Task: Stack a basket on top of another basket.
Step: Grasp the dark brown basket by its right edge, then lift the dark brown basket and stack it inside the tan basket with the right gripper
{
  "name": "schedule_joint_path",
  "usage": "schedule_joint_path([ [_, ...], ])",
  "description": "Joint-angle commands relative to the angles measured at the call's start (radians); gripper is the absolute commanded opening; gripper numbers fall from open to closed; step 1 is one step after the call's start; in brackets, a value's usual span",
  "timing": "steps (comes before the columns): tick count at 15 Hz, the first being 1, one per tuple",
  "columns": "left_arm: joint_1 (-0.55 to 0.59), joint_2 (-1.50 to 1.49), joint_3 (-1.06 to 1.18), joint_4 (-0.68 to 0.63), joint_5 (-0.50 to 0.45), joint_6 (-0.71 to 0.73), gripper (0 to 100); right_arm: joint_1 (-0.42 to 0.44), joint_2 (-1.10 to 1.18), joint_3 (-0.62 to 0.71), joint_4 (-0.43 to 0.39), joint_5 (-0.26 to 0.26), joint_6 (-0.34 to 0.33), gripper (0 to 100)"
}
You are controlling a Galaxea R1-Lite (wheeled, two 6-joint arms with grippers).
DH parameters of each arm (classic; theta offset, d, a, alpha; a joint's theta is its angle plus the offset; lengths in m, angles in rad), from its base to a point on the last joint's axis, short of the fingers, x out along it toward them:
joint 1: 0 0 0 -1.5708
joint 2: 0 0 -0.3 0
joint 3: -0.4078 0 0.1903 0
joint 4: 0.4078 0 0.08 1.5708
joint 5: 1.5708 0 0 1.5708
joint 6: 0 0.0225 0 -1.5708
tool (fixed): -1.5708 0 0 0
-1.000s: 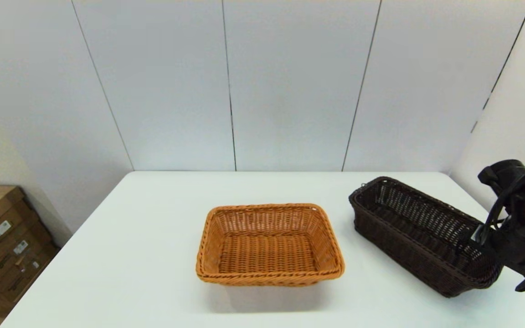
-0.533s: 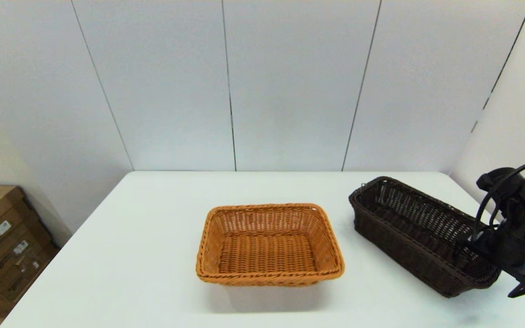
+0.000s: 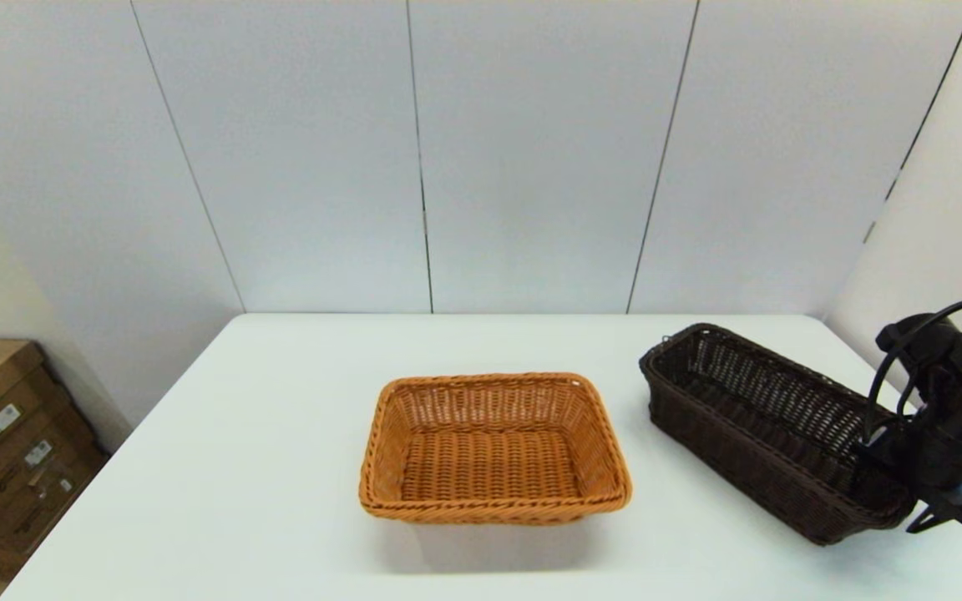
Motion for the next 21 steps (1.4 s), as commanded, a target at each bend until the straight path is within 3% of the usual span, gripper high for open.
schedule_joint_path([
  [1,0.0,-0.002,-0.001,0.0,0.0,0.0,100,-0.007,0.007,-0.006,0.003,0.021,0.005,0],
  [6,0.0,-0.002,-0.001,0.0,0.0,0.0,100,-0.055,0.001,-0.019,0.008,0.141,-0.003,0],
  [9,0.0,-0.002,-0.001,0.0,0.0,0.0,100,-0.101,-0.015,-0.041,0.011,0.237,-0.004,0],
  [16,0.0,-0.002,-0.001,0.0,0.0,0.0,100,-0.15,-0.076,-0.055,0.006,0.34,-0.003,0],
  [21,0.0,-0.002,-0.001,0.0,0.0,0.0,100,-0.179,-0.127,-0.056,0.008,0.443,-0.003,0],
])
